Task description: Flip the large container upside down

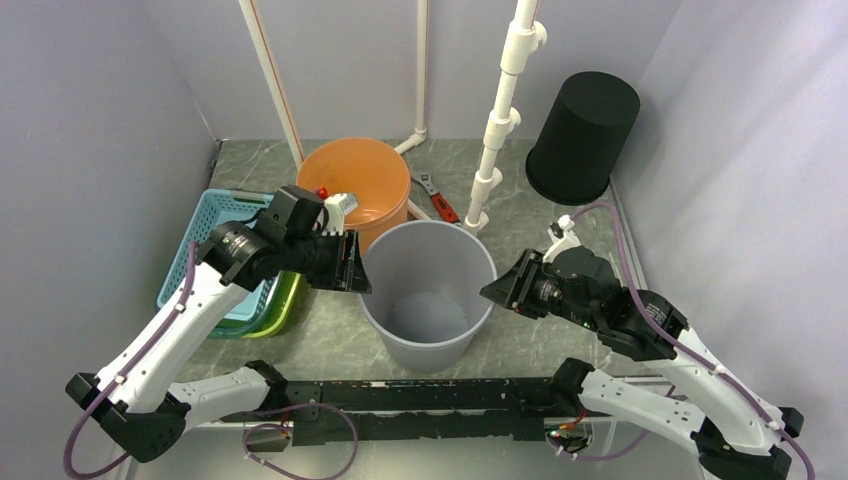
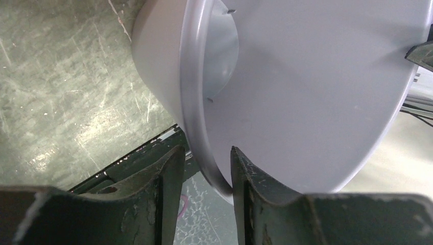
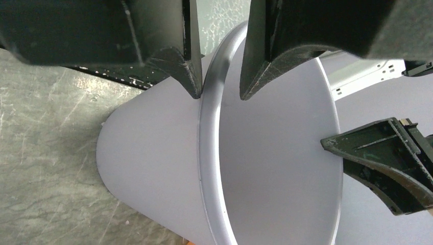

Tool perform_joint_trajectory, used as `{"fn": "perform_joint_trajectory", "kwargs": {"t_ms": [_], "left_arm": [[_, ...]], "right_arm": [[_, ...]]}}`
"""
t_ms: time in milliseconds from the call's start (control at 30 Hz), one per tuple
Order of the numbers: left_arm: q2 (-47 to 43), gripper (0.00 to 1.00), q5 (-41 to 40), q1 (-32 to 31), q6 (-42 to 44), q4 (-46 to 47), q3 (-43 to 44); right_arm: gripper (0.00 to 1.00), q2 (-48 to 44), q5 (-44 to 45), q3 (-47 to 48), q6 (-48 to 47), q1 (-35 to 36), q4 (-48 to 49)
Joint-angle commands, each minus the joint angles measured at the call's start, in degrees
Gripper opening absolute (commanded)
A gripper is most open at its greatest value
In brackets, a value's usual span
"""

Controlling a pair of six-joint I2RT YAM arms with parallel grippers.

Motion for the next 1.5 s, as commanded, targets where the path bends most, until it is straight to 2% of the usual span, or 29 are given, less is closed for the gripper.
{"fn": "perform_joint_trajectory", "kwargs": {"t_ms": [0,200,333,467,600,833,967,1200,1267,1333,1367,1467], "left_arm": [[0.8,0.42,1.6,0.0,-0.1,2.4,-0.3],[0.0,0.35,1.9,0.0,-1.2,4.3,-1.8],[0.0,0.31,2.2,0.0,-0.3,4.4,-1.6],[0.1,0.28,2.7,0.0,-0.1,4.4,-1.9],[-0.7,0.28,2.4,0.0,-1.4,6.2,-2.6],[-0.7,0.27,0.6,0.0,-1.4,6.2,-2.3],[-0.7,0.27,1.0,0.0,-1.6,6.8,-2.7],[-2.1,0.28,1.4,0.0,-1.8,6.8,-4.3],[-2.6,0.29,1.0,0.0,-1.8,6.6,-4.5],[-2.7,0.29,0.3,0.0,-1.8,6.2,-4.1],[-2.8,0.29,0.3,0.0,-1.7,6.2,-4.0],[-2.9,0.28,0.2,0.0,-1.8,6.6,-3.9]], "right_arm": [[0.34,-1.5,1.0,0.7,0.8,0.0,3.1],[0.29,-3.3,2.9,-3.1,4.8,-0.1,6.2],[0.34,-3.8,3.8,-3.6,5.9,0.0,6.9],[0.27,-5.2,4.3,-4.9,6.8,-0.1,8.3],[0.21,-7.2,2.0,-7.7,7.8,-0.1,11.5],[0.27,-5.2,-2.3,-6.2,4.7,0.0,10.6],[0.26,-2.3,-6.6,-6.5,3.0,0.0,12.3],[0.21,-0.8,-8.0,-5.3,2.0,0.0,13.2],[0.24,-0.5,-8.7,-4.5,1.1,0.0,12.9],[0.36,0.3,-10.0,-3.6,-0.2,0.0,12.3],[0.39,0.8,-10.8,-3.2,-0.9,-0.1,11.8],[0.4,2.2,-12.2,-2.4,-1.6,0.0,10.4]]}}
